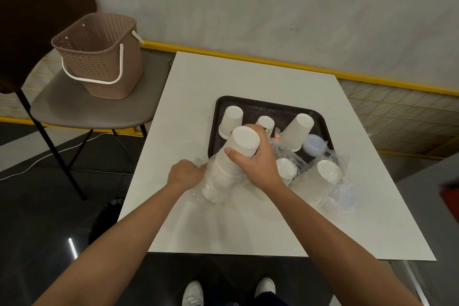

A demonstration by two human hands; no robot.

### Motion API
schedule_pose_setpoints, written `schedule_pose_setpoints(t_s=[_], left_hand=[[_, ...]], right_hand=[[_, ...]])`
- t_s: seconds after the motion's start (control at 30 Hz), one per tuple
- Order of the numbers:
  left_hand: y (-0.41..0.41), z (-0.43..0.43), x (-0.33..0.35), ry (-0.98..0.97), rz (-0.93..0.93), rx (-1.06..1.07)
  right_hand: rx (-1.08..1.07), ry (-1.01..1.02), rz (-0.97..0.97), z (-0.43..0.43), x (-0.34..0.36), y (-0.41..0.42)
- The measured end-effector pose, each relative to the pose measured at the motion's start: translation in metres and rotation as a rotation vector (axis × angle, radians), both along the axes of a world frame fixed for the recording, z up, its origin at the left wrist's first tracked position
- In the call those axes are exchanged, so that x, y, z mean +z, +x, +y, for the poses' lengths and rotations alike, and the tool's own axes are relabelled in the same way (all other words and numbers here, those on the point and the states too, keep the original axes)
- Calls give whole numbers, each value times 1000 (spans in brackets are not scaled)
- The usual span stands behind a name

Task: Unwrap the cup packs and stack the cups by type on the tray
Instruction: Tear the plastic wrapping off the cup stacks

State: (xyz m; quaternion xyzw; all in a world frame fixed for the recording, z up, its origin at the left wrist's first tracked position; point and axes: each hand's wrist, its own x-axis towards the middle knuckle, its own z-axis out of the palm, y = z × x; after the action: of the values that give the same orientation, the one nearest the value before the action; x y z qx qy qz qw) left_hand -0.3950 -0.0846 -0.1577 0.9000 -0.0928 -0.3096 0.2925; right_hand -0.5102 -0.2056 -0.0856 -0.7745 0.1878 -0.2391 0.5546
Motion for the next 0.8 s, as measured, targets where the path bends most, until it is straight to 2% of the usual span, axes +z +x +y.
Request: schedule_pose_setpoints(t_s=[0.07, 0.13, 0.17, 0.23, 0.33, 0.57, 0.63, 0.73, 0.8], left_hand=[[-2, 1, 2, -201, 229, 74], [-6, 0, 5, -249, 277, 23], [-7, 0, 6, -217, 208, -39], [-10, -1, 6, -83, -49, -169], [-14, -2, 6, 11, -328, -237], [-15, 0, 4, 30, -406, -173], [-9, 0, 2, 19, -250, -81], [-2, 2, 8, -133, 229, 136], [-1, 7, 8, -197, 446, 180]], right_hand=[[21, -13, 13, -1, 0, 0], [36, -20, 37, 0, 0, 0], [42, -21, 47, 0, -1, 0], [47, -24, 59, 0, -3, -1], [52, -28, 53, 2, -2, 0], [22, -3, -8, -6, 7, -1], [10, 5, -19, -8, 8, -2], [-31, 38, -30, -10, 7, -2], [-79, 66, -48, -11, 7, -3]])
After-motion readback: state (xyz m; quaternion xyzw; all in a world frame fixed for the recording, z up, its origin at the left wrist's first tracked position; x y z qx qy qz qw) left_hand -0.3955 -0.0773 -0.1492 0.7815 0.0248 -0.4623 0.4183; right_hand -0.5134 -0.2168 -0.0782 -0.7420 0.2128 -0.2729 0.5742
